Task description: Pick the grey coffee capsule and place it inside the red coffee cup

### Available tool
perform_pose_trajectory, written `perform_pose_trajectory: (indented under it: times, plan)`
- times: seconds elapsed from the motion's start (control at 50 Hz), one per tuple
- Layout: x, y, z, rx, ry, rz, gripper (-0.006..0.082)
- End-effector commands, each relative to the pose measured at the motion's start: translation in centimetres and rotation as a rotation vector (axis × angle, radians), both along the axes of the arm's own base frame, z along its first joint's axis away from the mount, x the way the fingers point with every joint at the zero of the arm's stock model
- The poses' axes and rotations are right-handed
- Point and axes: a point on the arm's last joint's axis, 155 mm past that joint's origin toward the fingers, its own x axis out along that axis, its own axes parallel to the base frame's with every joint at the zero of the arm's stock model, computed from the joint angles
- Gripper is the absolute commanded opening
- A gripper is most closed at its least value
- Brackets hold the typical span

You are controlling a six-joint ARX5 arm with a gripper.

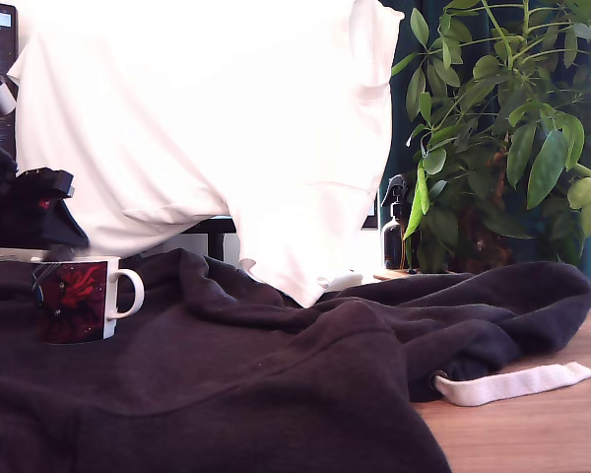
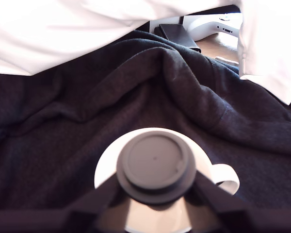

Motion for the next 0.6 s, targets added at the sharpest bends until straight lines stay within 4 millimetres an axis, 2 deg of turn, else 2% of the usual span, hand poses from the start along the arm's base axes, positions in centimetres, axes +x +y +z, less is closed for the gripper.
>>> perform_pose_trajectory:
  times: [0.0, 0.16, 0.46, 0.52, 0.58]
  plan:
    - [0.1, -0.2, 0.2, -0.002, -0.003, -0.003, 0.0775]
    - [0.5, -0.2, 0.9, -0.004, -0.018, -0.003, 0.0775]
    - [0.4, -0.1, 4.0, 0.000, 0.007, -0.002, 0.0758]
    - [0.1, -0.1, 5.0, -0.001, -0.003, -0.002, 0.0683]
    - [-0.3, -0.1, 5.8, 0.003, -0.015, -0.005, 0.0521]
